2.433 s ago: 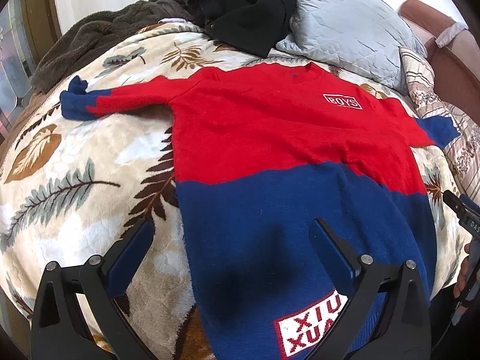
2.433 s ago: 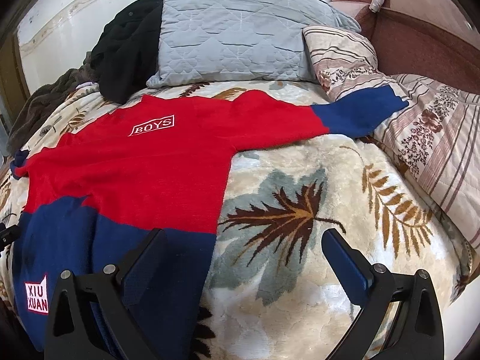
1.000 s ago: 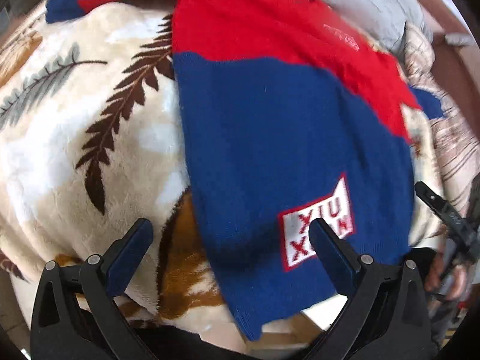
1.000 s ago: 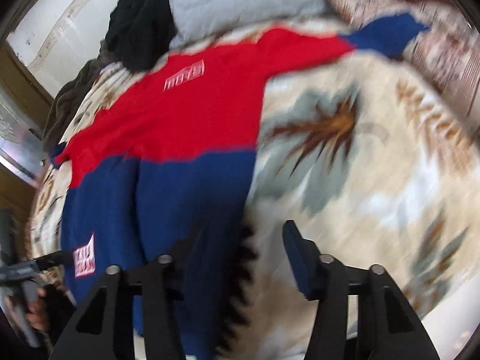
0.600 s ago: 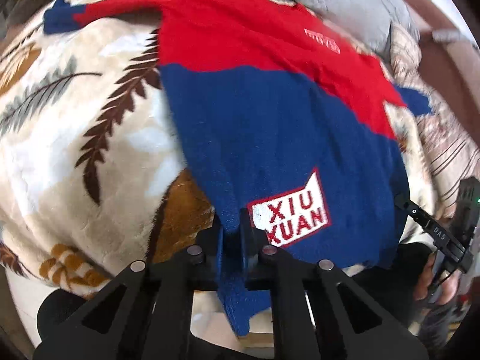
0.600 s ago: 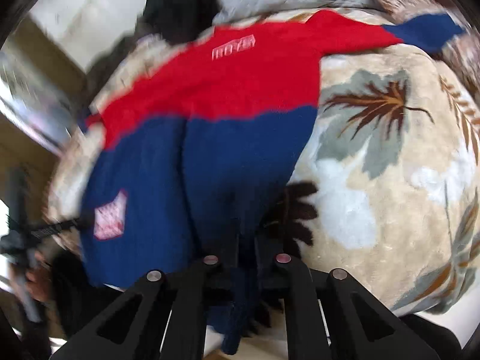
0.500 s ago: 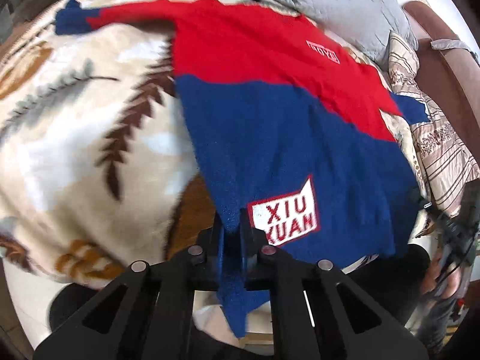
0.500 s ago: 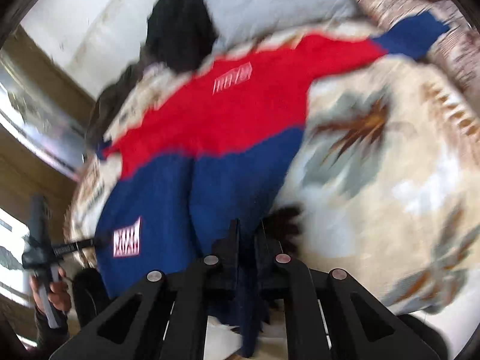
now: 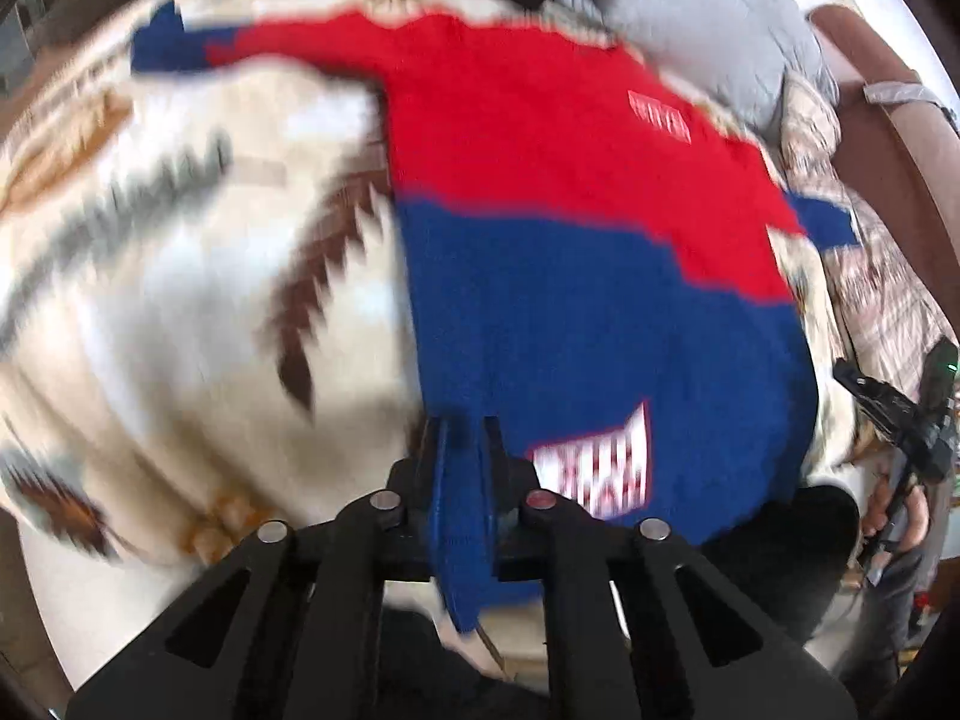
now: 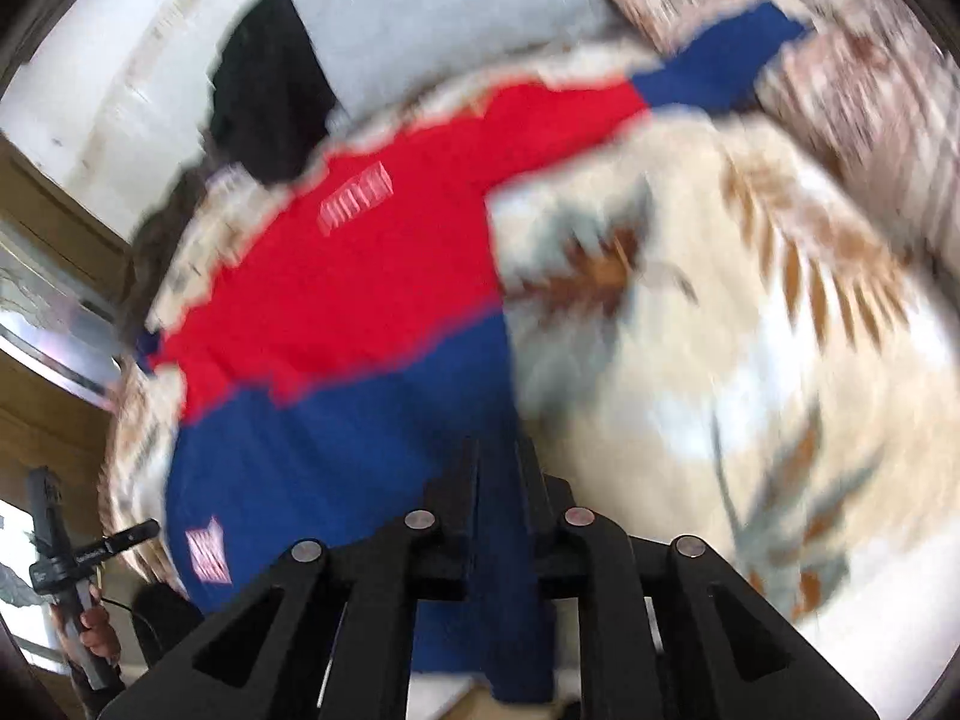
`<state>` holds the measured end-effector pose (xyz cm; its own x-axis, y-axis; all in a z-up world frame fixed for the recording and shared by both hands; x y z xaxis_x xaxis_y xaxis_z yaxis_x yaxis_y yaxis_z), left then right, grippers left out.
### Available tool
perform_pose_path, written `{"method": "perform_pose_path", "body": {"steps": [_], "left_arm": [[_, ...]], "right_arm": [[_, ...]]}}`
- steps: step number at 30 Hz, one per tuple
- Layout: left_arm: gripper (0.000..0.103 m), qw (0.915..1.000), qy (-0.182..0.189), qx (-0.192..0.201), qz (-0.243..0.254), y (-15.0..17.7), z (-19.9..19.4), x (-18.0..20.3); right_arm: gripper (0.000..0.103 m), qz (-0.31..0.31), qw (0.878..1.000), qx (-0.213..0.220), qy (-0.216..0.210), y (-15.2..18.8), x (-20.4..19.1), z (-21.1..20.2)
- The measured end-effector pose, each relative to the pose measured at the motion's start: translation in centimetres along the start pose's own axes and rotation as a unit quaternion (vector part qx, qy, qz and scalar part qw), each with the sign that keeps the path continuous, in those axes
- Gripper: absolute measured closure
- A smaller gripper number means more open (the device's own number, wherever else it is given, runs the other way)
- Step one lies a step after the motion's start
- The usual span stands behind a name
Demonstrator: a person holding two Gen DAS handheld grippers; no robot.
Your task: Fold small clothes
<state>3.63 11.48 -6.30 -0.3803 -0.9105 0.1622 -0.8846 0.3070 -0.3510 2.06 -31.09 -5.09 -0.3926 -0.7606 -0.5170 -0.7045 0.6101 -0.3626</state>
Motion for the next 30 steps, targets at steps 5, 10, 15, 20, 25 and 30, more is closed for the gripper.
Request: {"method": "perform_pose_path", "body": {"steps": [5,10,15,20,25,30], "left_arm": [[0.058,0.9980,-0.023,0.053,-0.024,-6.6,1.8,-0.6],[0.056,0.9985,-0.036,0.016,-0.038,-7.2,8.1,-0.8],[0.041,0.9964,-0.072,0.030,0.034,-7.4,7.5,1.5],[0.041,0.9980,-0.016,0.061,0.007,-12.0,7.1,3.0],[0.040,0.9970,0.001,0.069,-0.035,-16.8,9.9,2.6],[0.032,0.9971,-0.008,0.075,-0.005,-16.2,11.9,2.6]], "right_arm": [[0.086,-0.006,0.999,0.044,-0.025,-3.0,-3.1,3.6],[0.088,-0.035,0.997,0.013,0.064,-2.0,-1.1,10.8],[0.080,-0.034,0.998,0.023,0.037,-3.1,-1.5,9.9],[0.079,0.050,0.999,0.003,-0.003,-4.1,-0.4,10.8],[0.077,0.094,0.994,0.054,-0.026,-7.4,0.9,8.4],[0.069,0.150,0.973,0.171,0.038,-16.8,7.7,3.2]]}}
Point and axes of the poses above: each gripper's, at about its wrist camera, not at the fingertips, and z roughly the way its jaws point, x to its right, y to its underside, the point moved 9 cm from there along z, roughly the way its jaws point, and after that the axes turned 15 degrees about z, right-handed, at the moved point
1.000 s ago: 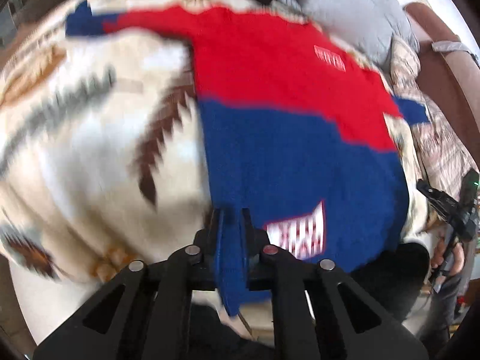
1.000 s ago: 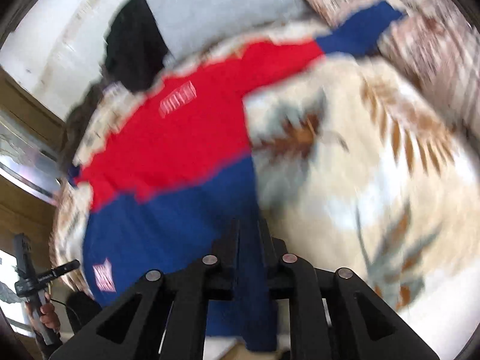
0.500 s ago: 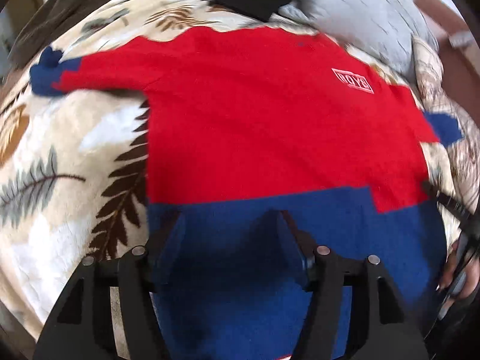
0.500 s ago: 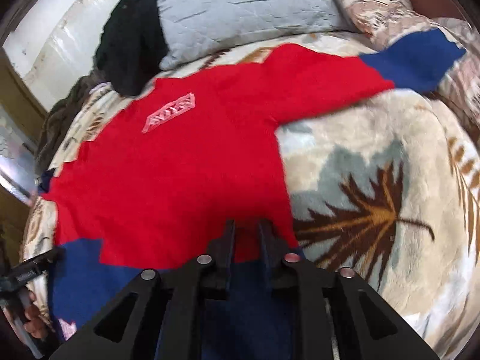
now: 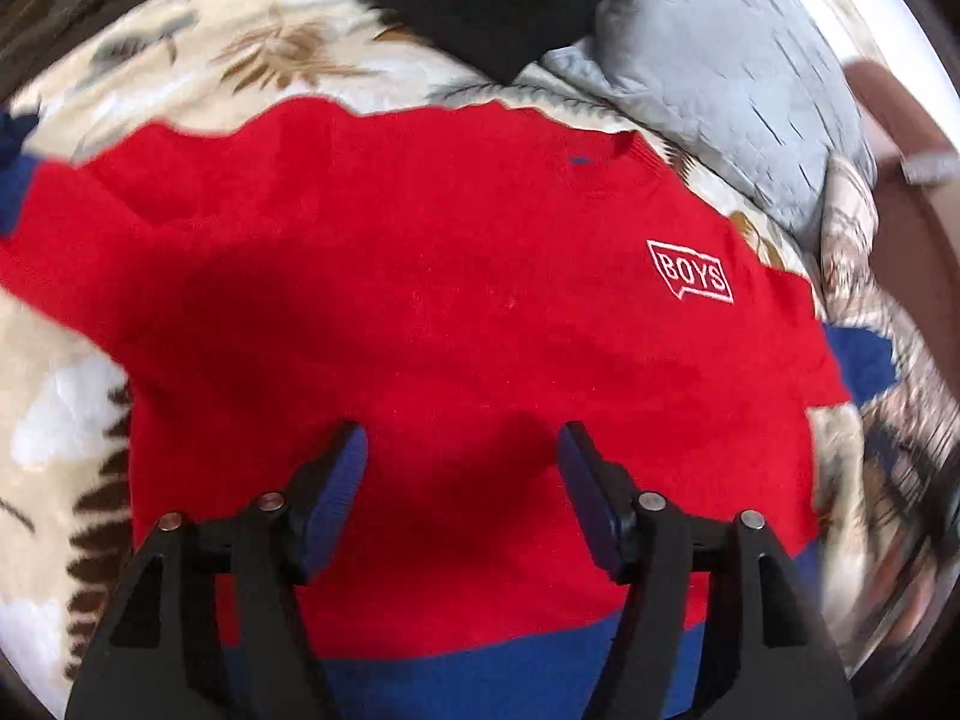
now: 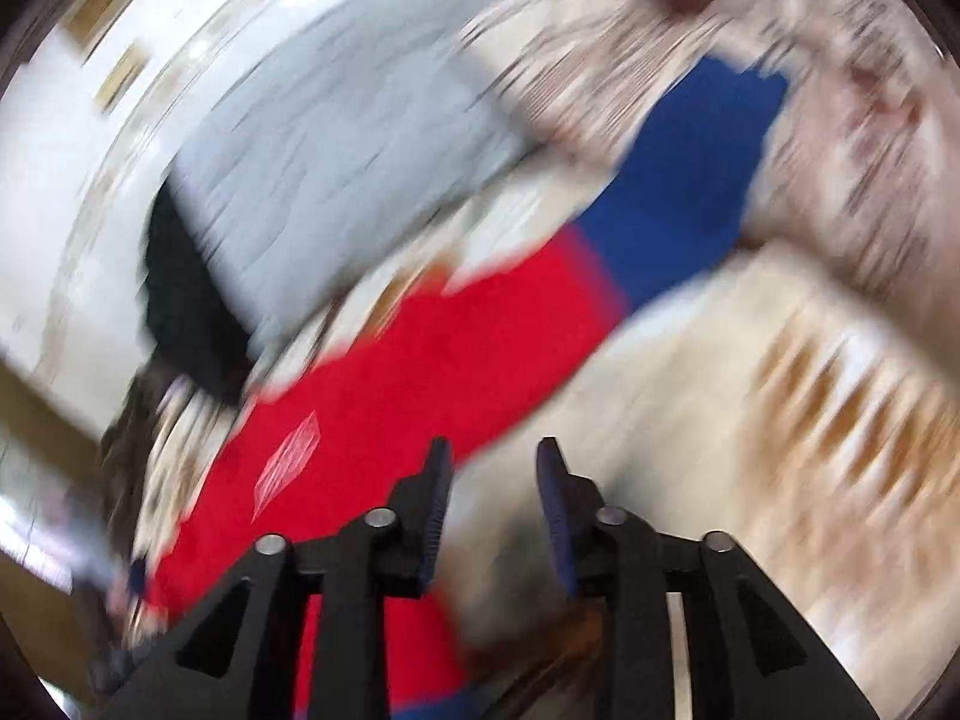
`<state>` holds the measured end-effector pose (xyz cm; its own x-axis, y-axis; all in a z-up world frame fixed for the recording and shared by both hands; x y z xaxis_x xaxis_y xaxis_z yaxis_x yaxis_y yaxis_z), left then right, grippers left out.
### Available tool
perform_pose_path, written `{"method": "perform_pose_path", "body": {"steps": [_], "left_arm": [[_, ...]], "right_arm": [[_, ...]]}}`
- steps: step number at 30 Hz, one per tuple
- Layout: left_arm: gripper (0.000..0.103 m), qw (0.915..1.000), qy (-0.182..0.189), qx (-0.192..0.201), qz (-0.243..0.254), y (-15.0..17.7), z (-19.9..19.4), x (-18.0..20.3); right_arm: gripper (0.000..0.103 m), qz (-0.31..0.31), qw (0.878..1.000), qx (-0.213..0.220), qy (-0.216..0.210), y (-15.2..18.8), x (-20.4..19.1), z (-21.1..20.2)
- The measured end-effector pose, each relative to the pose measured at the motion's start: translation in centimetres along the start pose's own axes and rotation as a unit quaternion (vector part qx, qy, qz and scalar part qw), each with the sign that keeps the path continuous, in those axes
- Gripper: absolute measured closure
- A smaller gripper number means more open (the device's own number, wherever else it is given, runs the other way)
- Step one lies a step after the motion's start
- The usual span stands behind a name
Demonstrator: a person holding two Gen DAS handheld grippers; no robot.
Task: Fold small clothes
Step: 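Grasp the blue sleeve cuff with the right gripper and lift it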
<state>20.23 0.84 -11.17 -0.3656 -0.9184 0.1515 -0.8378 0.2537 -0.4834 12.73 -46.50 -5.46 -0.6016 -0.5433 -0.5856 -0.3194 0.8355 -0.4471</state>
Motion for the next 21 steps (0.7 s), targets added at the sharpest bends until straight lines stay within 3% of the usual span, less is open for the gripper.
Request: {"method": "perform_pose_path", "body": {"steps": [1,4,6,12,14,16,17,18,21], "left_arm": [[0.028,0.9999,-0.003,0.000,0.014,-0.1,-0.1,0.4],[0.026,0.9991,-0.023,0.001,0.036,-0.5,0.4,0.8],[0.024,0.9982,-0.037,0.005,0.048,-0.8,0.6,1.1],[0.024,0.9958,-0.039,0.034,0.075,-2.3,0.5,2.0],[0.024,0.9942,-0.038,0.061,0.080,-3.3,-0.4,2.1],[0.024,0.9902,-0.058,0.091,0.088,-4.4,-1.5,1.7],[0.024,0.9889,-0.066,0.099,0.089,-4.7,-1.8,1.3],[0.024,0.9888,-0.071,0.099,0.085,-4.8,-1.7,0.9],[0.024,0.9942,-0.055,0.071,0.059,-4.5,-0.4,-0.3]], "right_arm": [[0.069,0.016,0.999,0.030,0.021,-3.4,1.4,-0.1],[0.067,0.044,0.994,0.084,0.062,-9.3,4.1,-0.2],[0.064,0.056,0.990,0.099,0.081,-11.3,5.3,0.5],[0.064,0.020,0.985,0.133,0.107,-12.9,4.9,3.9],[0.070,0.001,0.981,0.149,0.123,-13.4,4.4,4.6],[0.090,-0.019,0.975,0.162,0.151,-13.5,3.9,4.9],[0.092,-0.024,0.973,0.167,0.156,-13.5,3.8,4.6],[0.098,-0.030,0.973,0.171,0.153,-13.5,3.4,4.3],[0.098,-0.042,0.976,0.172,0.123,-13.1,1.7,3.6]]}}
Point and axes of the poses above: each gripper's, at about its wrist camera, not at the fingertips, and z roughly the way its jaws point, x to its right, y to its underside, the point moved 9 cm from there along z, roughly the way its jaws point, and after that the axes turned 15 degrees about z, right-handed, at the moved point
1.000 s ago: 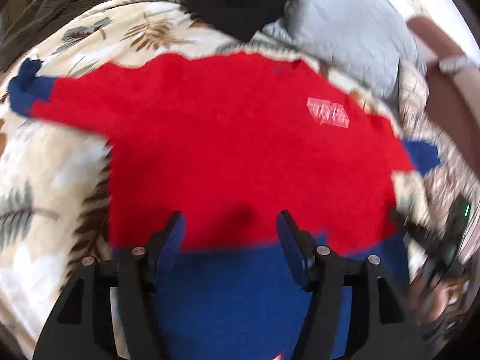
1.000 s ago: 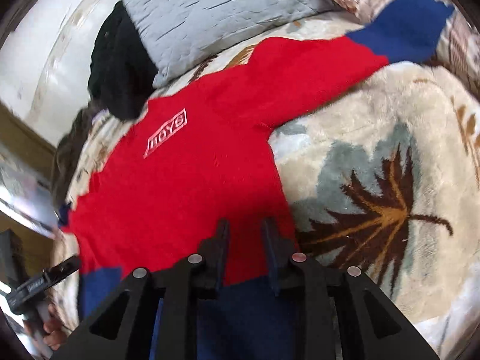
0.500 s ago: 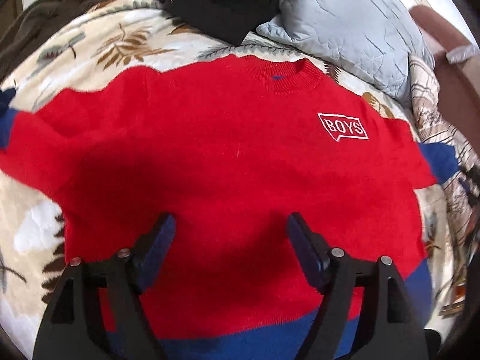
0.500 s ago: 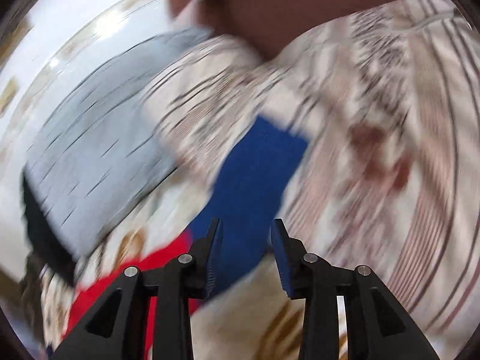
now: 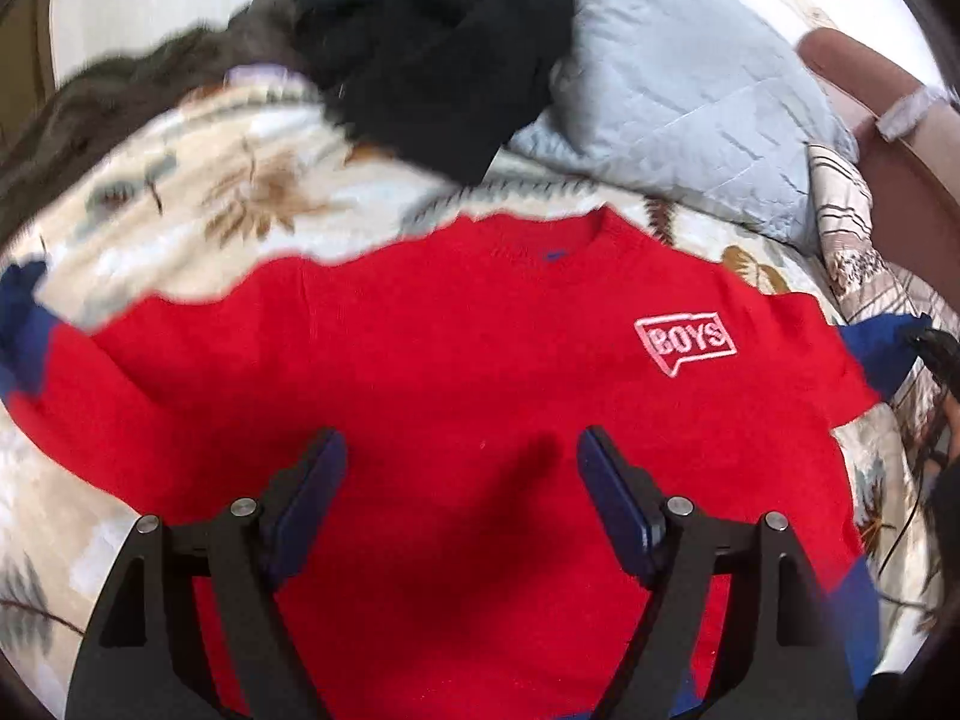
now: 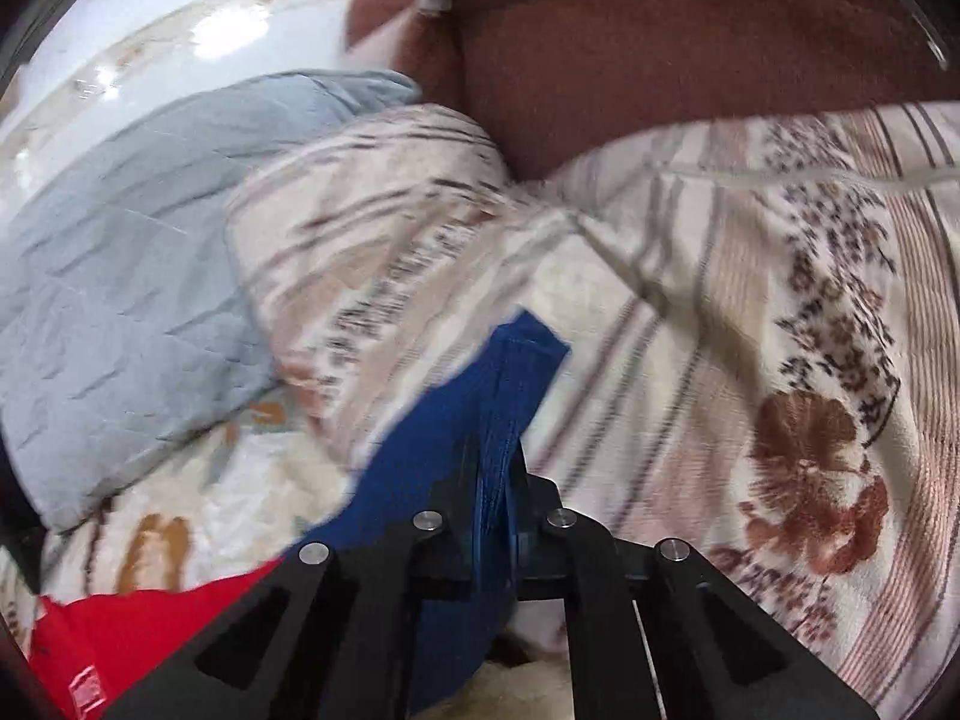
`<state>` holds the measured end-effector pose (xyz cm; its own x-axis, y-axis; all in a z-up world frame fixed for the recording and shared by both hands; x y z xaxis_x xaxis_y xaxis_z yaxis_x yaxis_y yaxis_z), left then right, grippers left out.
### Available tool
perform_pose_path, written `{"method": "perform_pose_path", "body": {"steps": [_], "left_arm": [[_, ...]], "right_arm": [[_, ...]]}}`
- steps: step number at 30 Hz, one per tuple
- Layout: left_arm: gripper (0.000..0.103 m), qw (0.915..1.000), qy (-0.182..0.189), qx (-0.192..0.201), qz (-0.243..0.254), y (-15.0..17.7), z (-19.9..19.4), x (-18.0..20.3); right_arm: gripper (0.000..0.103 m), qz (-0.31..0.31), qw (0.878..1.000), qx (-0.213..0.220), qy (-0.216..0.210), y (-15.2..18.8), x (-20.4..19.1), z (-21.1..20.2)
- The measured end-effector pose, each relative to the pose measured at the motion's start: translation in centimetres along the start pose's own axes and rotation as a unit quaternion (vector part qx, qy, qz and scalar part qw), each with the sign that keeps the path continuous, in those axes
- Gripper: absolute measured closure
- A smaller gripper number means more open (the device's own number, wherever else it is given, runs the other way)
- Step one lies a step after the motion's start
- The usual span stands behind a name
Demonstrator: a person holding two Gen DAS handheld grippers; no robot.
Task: Fold small clothes
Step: 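Grasp the blue sleeve cuff with the right gripper and lift it, then lay the blue sleeve across the red chest with the right gripper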
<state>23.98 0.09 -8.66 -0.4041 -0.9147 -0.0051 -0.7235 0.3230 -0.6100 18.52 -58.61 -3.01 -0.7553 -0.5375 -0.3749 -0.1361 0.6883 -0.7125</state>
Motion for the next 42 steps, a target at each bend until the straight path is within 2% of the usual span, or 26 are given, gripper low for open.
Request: {"method": "perform_pose_path", "body": {"steps": [6,13,17,22,29,32,34,36,38,40,42], "left_arm": [[0.024,0.9982,0.030,-0.032,-0.041,1.2,1.5,-0.6],[0.024,0.9973,0.042,-0.038,-0.047,1.5,1.5,-0.6],[0.024,0.9953,0.058,-0.038,-0.068,1.5,1.2,-0.9],[0.024,0.9903,0.089,-0.040,-0.099,1.3,0.7,-1.4],[0.023,0.9738,0.152,-0.033,-0.166,1.0,-0.1,-2.8],[0.023,0.9699,0.165,-0.031,-0.176,1.1,-0.3,-3.0],[0.023,0.9671,0.176,-0.030,-0.181,1.0,-0.3,-2.9],[0.023,0.9638,0.192,-0.028,-0.183,0.9,-0.4,-2.6],[0.023,0.9616,0.205,-0.027,-0.181,0.8,-0.4,-2.2],[0.023,0.9596,0.218,-0.032,-0.176,0.9,-0.3,-1.5],[0.023,0.9578,0.230,-0.039,-0.169,1.0,-0.1,-0.4]], "right_arm": [[0.098,-0.047,0.996,-0.016,-0.069,2.8,-5.4,-4.3],[0.098,-0.124,0.979,-0.071,-0.142,10.0,-13.6,-8.3],[0.098,-0.170,0.966,-0.102,-0.167,15.2,-17.7,-10.5],[0.098,-0.220,0.944,-0.143,-0.200,21.6,-22.1,-13.0],[0.098,-0.266,0.909,-0.202,-0.248,30.4,-26.6,-16.7],[0.095,-0.281,0.883,-0.267,-0.264,35.1,-27.6,-17.6],[0.086,-0.297,0.873,-0.299,-0.246,37.5,-27.2,-17.7],[0.082,-0.299,0.866,-0.319,-0.241,38.3,-26.6,-17.9],[0.078,-0.277,0.864,-0.337,-0.253,37.4,-25.7,-18.5],[0.074,-0.239,0.868,-0.340,-0.270,34.8,-24.6,-18.9],[0.066,-0.197,0.880,-0.332,-0.277,32.2,-23.5,-18.8]]}}
Point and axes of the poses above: each gripper's, at about its wrist camera, not at the fingertips, and z roughly the way its jaws point, x to its right, y to its underside, the point moved 9 cm from there along z, roughly the way its jaws point, and after that the axes turned 15 degrees about z, right-handed, at the moved point
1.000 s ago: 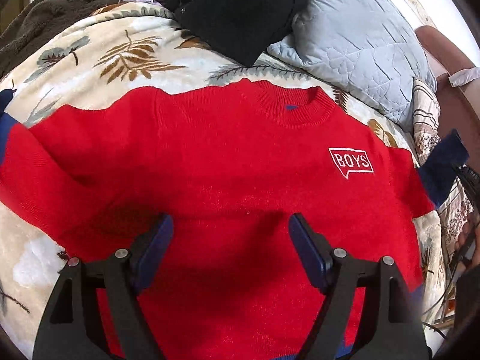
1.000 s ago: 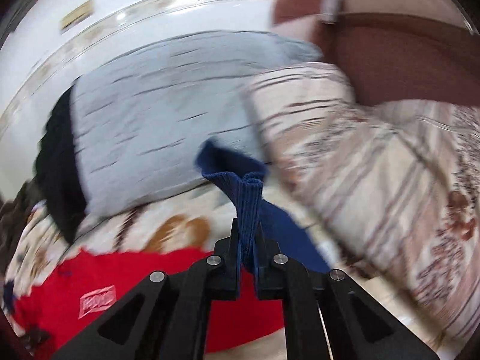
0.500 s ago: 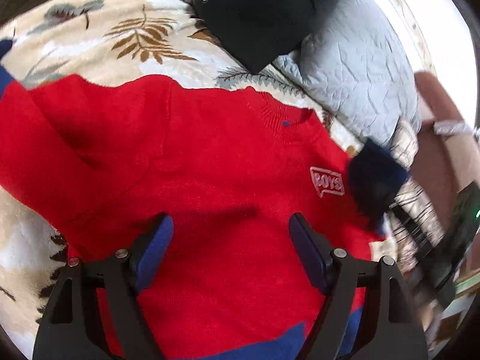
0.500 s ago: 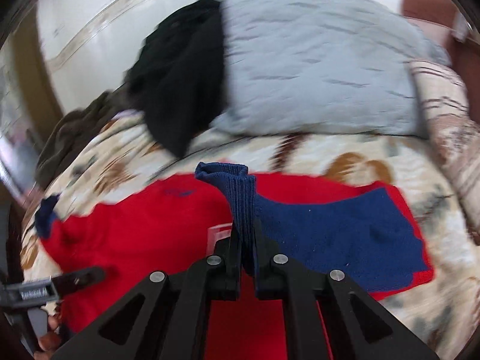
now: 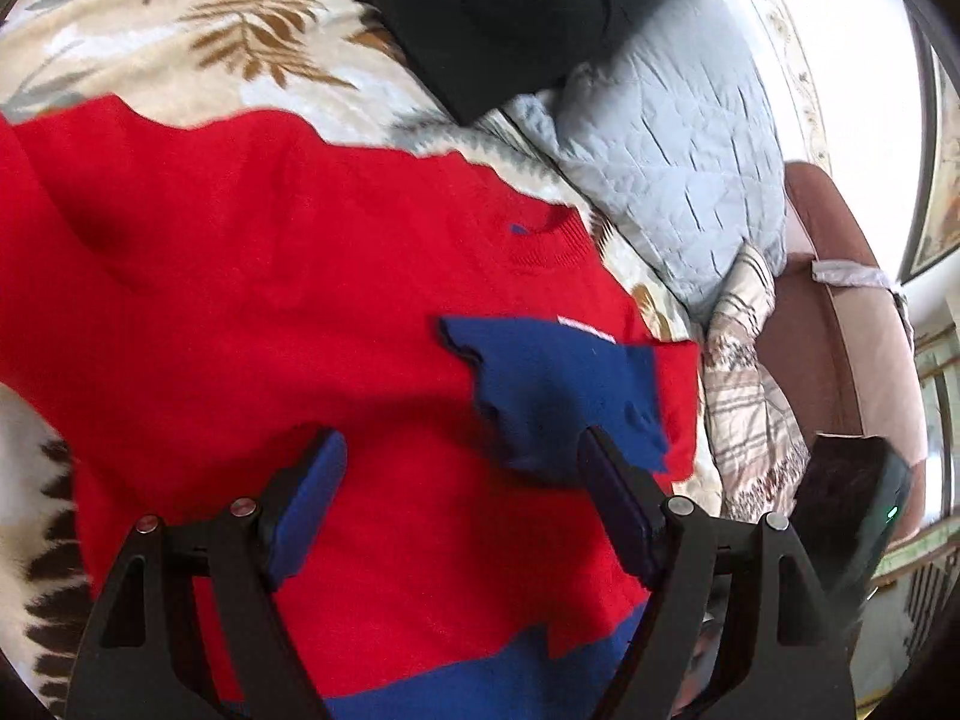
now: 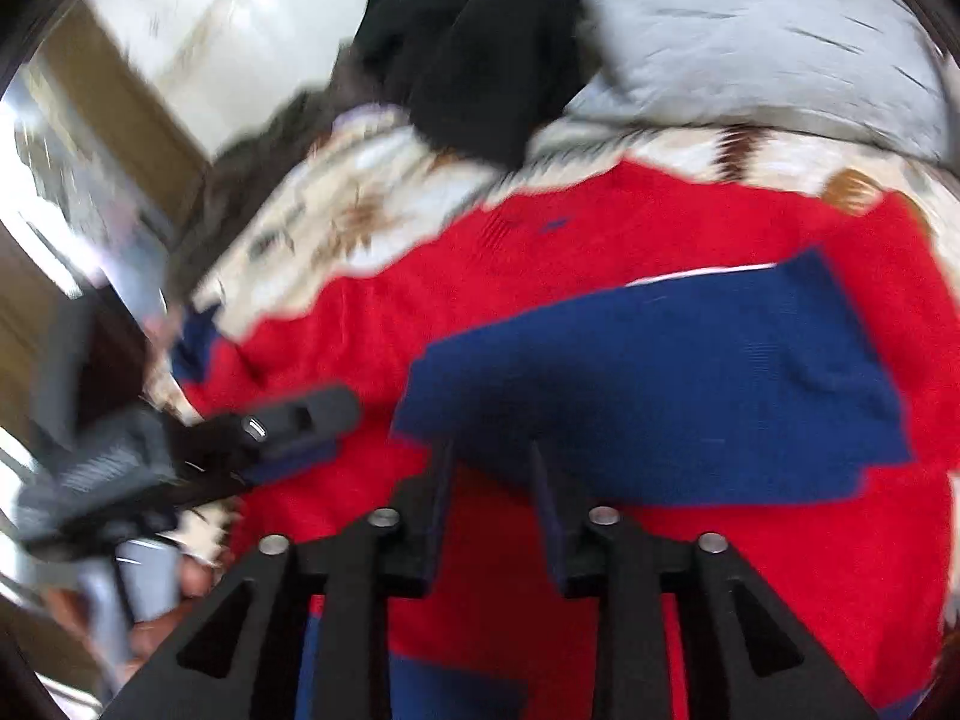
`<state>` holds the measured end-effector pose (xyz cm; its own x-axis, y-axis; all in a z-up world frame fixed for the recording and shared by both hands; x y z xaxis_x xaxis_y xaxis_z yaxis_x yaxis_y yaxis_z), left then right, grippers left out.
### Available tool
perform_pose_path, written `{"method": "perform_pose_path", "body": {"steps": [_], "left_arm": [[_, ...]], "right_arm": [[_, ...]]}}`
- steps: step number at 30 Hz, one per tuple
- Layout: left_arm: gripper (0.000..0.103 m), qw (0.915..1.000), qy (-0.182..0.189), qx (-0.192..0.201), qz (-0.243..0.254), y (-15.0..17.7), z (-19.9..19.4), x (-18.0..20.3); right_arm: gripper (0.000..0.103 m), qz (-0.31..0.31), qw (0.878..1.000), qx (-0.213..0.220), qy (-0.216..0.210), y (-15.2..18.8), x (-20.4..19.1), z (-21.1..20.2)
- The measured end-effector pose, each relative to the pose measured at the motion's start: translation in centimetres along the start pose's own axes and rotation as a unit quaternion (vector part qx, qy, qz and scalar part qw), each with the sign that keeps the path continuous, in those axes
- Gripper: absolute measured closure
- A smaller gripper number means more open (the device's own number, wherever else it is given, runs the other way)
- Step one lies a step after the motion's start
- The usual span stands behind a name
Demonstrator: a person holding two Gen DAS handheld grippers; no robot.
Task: Fold small clothes
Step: 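Lay the blue sleeve across the red chest with the right gripper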
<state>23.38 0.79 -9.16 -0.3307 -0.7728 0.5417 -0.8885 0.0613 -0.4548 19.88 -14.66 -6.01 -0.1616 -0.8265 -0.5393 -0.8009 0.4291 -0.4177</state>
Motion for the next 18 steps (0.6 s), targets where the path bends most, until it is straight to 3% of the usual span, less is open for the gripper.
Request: {"method": "perform_pose_path", "body": {"steps": [3,8,9,10,12,15,18], "left_arm": [[0.023,0.9998,0.008,-0.015,0.013,0.7,1.0,1.2],[0.024,0.9990,-0.029,-0.010,0.032,0.3,2.3,2.2],[0.030,0.9988,-0.039,-0.002,0.030,-0.1,2.4,2.3],[0.059,0.9986,-0.045,0.009,0.028,-0.4,2.4,2.4],[0.099,0.9986,-0.047,0.005,0.024,-0.9,3.0,2.7],[0.100,0.9977,-0.066,0.012,-0.001,-1.4,2.8,2.5],[0.100,0.9954,-0.082,0.049,-0.010,-2.2,0.6,2.5]], "right_arm": [[0.058,0.099,0.993,0.048,-0.034,-2.7,4.7,-3.8],[0.056,0.239,0.961,0.115,-0.075,-5.3,13.6,-6.9],[0.056,0.263,0.953,0.124,-0.089,-5.4,15.0,-7.2],[0.056,0.287,0.944,0.130,-0.098,-5.7,16.4,-7.4],[0.056,0.320,0.931,0.132,-0.112,-6.5,18.2,-7.6],[0.056,0.340,0.923,0.137,-0.115,-7.5,19.2,-7.7],[0.056,0.344,0.922,0.124,-0.123,-7.7,19.1,-7.5]]}}
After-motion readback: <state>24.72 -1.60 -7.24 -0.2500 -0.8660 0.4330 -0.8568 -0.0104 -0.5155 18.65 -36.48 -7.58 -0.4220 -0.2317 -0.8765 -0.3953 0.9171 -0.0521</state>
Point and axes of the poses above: each gripper's, at about its wrist camera, not at the fingertips, and z roughly the way its jaws point, x to its right, y to its underside, the point moved 9 cm from there along z, roughly the way its jaws point, and after that the axes turned 15 degrees about z, right-handed, at the moved point
